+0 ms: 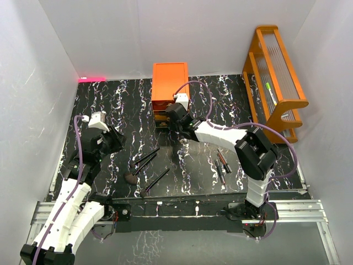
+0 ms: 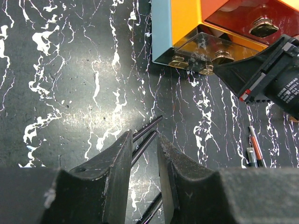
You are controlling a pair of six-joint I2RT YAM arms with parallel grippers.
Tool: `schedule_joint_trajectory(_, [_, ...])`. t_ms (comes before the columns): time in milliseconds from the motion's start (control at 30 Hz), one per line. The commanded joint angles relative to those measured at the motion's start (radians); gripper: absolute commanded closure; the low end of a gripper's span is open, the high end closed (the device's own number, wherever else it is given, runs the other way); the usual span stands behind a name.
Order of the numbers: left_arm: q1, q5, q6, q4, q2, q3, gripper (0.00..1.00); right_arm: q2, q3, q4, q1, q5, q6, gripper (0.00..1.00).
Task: Organize the makeup
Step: Close the drawer in the storage box.
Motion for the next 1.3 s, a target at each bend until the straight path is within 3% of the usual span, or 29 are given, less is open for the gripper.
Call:
schedule_joint_trajectory(0, [0.004, 0.019, -0.003, 0.007, -0.012, -0.002, 0.72, 0.013, 0.079, 0.069, -0.021, -0.005, -0.034, 0.92])
schedule_joint_trajectory(333, [0.004, 0.027, -0.004, 0.01, -0.012, -0.002, 0.72, 0.031, 0.104, 0.072, -0.029, 0.008, -0.046, 0.92])
schedule_joint_trajectory(567, [0.004, 0.029, -0.004, 0.007, -0.014, -0.003, 0.69, -0.054, -0.042, 0.155, -0.027, -0.038, -0.024, 0.9])
schedule_joint_trajectory(633, [0.005, 0.029, -0.006, 0.007, -0.016, -0.003, 0.67, -0.104, -0.137, 0.216, -0.028, -0.034, -0.01, 0.82])
schedule_joint_trajectory(733, [0.005, 0.033, -0.007, 0.007, -0.015, -0.003, 0.63, -0.174, -0.283, 0.308, -0.028, -0.007, 0.012, 0.57])
schedule_joint_trajectory(867, [0.004, 0.044, -0.008, 0.013, -0.013, -0.004, 0.59, -0.206, -0.382, 0.394, -0.027, 0.045, 0.028, 0.41])
schedule_joint_trajectory(967, [0.004, 0.049, -0.008, 0.017, -0.006, -0.004, 0.56, -0.196, -0.417, 0.465, -0.028, 0.053, 0.018, 0.36])
schedule_joint_trajectory(1267, [0.004, 0.039, -0.01, 0.006, -0.009, -0.003, 0.55, -0.087, -0.408, 0.605, -0.028, 0.083, -0.02, 0.34])
